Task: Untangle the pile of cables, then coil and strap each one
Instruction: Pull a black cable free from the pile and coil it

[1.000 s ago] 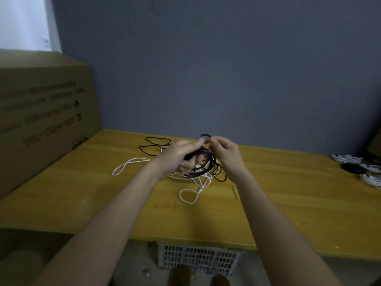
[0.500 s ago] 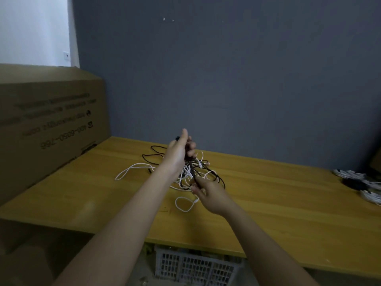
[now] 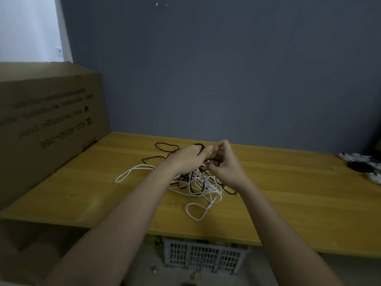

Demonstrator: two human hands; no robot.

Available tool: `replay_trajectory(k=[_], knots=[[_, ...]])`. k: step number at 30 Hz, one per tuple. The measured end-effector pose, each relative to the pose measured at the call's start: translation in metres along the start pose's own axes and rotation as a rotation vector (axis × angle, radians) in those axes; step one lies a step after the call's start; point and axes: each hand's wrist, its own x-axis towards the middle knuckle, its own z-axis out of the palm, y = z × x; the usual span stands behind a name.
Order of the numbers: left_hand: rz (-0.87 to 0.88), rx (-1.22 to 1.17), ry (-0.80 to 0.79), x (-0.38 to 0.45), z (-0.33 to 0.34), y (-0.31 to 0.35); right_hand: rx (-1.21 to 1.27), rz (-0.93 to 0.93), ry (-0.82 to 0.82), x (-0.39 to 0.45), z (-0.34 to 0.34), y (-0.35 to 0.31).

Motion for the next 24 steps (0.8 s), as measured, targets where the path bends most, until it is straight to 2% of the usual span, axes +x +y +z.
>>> replay_trajectory(k=[3, 6, 9, 12, 14, 18, 21, 22, 23, 24], knots=[[-0.006, 0.005, -0.113, 0.0, -0.008, -0.005, -0.272, 0.002, 0.029, 0.012, -0.004, 0.014], [-0.001, -0.073, -0.146, 0.006, -0.009, -0.017, -0.542, 0.072, 0.025, 0.019, -0.002, 0.033], [-0.027, -0.213, -0.068, 0.012, -0.006, -0.031, -0.562, 0.266, -0.2, 0.016, 0.003, 0.055], [-0.086, -0.207, 0.034, 0.018, 0.002, -0.049, -0.533, 0.38, -0.381, 0.007, 0.01, 0.078], [-0.151, -0.236, 0.17, 0.024, 0.011, -0.061, -0.603, 0.347, -0.394, 0.006, 0.018, 0.095], [-0.32, -0.568, 0.506, 0.053, 0.016, -0.081, -1.019, 0.156, -0.376, 0.028, 0.018, 0.12], [-0.315, -0.624, 0.55, 0.09, 0.011, -0.085, -1.388, 0.05, -0.54, 0.071, -0.003, 0.126], [-0.311, -0.624, 0.565, 0.104, 0.01, -0.086, -1.481, 0.028, -0.518, 0.093, -0.014, 0.126], [-0.312, -0.615, 0.584, 0.118, 0.007, -0.088, -1.535, 0.018, -0.421, 0.118, -0.024, 0.125], [-0.315, -0.613, 0.607, 0.133, 0.004, -0.09, -1.54, 0.018, -0.256, 0.144, -0.036, 0.122]])
